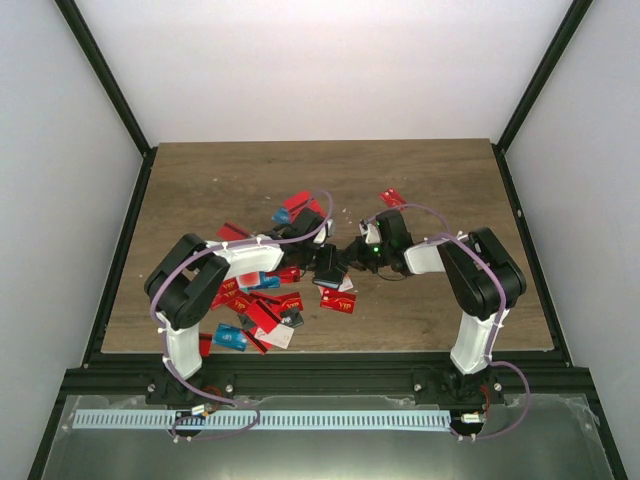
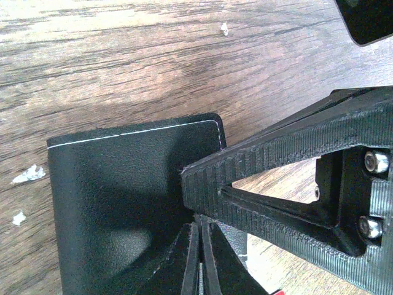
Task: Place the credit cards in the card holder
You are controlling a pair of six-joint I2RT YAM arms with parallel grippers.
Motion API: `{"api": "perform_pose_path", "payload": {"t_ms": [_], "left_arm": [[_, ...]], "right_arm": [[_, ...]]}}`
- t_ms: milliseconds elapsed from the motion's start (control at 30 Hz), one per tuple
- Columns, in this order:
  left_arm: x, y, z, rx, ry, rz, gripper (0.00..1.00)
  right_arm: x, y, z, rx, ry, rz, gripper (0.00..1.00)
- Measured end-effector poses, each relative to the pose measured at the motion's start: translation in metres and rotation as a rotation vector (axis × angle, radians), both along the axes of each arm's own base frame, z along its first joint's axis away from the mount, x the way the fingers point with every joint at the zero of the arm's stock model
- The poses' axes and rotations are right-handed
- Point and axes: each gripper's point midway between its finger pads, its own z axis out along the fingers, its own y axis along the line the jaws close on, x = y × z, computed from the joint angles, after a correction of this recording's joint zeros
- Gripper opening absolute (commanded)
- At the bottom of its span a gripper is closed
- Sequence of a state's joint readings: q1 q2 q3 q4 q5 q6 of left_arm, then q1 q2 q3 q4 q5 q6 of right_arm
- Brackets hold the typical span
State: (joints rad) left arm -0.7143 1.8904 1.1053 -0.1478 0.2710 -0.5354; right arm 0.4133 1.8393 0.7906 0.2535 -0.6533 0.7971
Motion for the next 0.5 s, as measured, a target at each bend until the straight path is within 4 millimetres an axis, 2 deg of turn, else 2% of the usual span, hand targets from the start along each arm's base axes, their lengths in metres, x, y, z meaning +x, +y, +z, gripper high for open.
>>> {"api": "perform_pose_path", "payload": {"t_ms": [500], "left_arm": [[0.0013, 0.0013, -0.0006, 0.029, -0.017, 0.002, 0.04]], "right_arm": [[0.0019, 0.0, 0.0003, -0.014, 0.009, 0.013, 0.01]]}}
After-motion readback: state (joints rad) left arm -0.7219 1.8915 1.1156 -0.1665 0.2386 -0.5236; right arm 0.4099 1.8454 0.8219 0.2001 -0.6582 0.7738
